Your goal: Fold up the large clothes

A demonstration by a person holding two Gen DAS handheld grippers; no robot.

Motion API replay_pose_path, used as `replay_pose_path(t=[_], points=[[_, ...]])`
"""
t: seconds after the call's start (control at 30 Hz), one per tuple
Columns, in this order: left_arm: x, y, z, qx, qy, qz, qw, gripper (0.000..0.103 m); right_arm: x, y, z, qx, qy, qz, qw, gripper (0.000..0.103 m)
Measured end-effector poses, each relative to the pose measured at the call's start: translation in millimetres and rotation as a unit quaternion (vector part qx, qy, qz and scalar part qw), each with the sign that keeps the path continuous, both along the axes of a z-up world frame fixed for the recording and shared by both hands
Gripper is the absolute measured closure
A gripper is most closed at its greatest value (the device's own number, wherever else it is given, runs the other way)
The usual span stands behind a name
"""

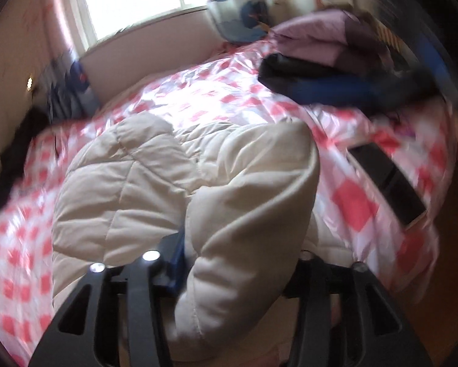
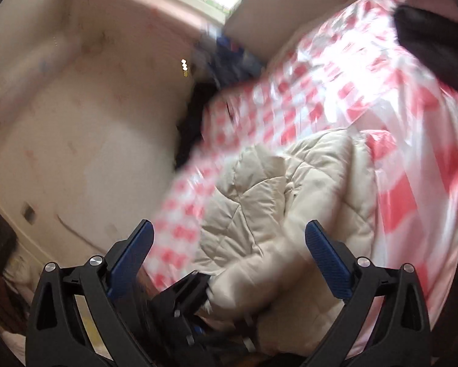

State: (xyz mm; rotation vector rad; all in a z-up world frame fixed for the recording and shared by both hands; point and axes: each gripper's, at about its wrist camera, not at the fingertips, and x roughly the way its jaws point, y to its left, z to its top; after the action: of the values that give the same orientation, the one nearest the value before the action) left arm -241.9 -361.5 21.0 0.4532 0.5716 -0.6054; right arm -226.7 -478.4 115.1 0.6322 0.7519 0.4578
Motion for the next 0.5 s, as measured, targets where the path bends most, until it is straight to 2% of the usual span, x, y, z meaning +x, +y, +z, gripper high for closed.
replay_pose_path(t=[0.07,0.17,0.23,0.27,0.3,0.43,0.5], points=[[-8.4,-8.3,-6.4,0.023,-0.021,-0.008,0.9995,0.044,32.7,17.7,6.3,-0.058,0.037,0.036,0.997,0.007],[-16.5,-13.7,-8.9,0.039,-0.034,-0.018,0.9985,0.042,72.8,58.2,-7.6,-0.113,0.098,0.106,0.983,0.007],[-19.3,-8.3,-4.2,0.035,-0.028,-0.026,0.9986,0.042,89.1,82.1,-30.6,-0.209,0.142,0.115,0.961,0.007],[-21.8,-5.7,-1.9,0.034,-0.025,-0.031,0.9986,0.042,94.1,92.3,-47.5,-0.269,0.166,0.118,0.941,0.007],[-24.3,-1.6,0.3,0.031,-0.016,-0.039,0.9986,0.042,92.6,98.5,-59.2,-0.293,0.174,0.121,0.932,0.007],[-40.9,33.3,19.3,-0.001,0.033,-0.079,0.9964,0.042,77.1,83.9,-70.6,-0.273,0.163,0.083,0.945,0.007],[-40.5,71.2,42.0,-0.049,0.062,-0.070,0.9944,0.041,63.6,77.0,-70.3,-0.282,0.154,0.059,0.945,0.007]])
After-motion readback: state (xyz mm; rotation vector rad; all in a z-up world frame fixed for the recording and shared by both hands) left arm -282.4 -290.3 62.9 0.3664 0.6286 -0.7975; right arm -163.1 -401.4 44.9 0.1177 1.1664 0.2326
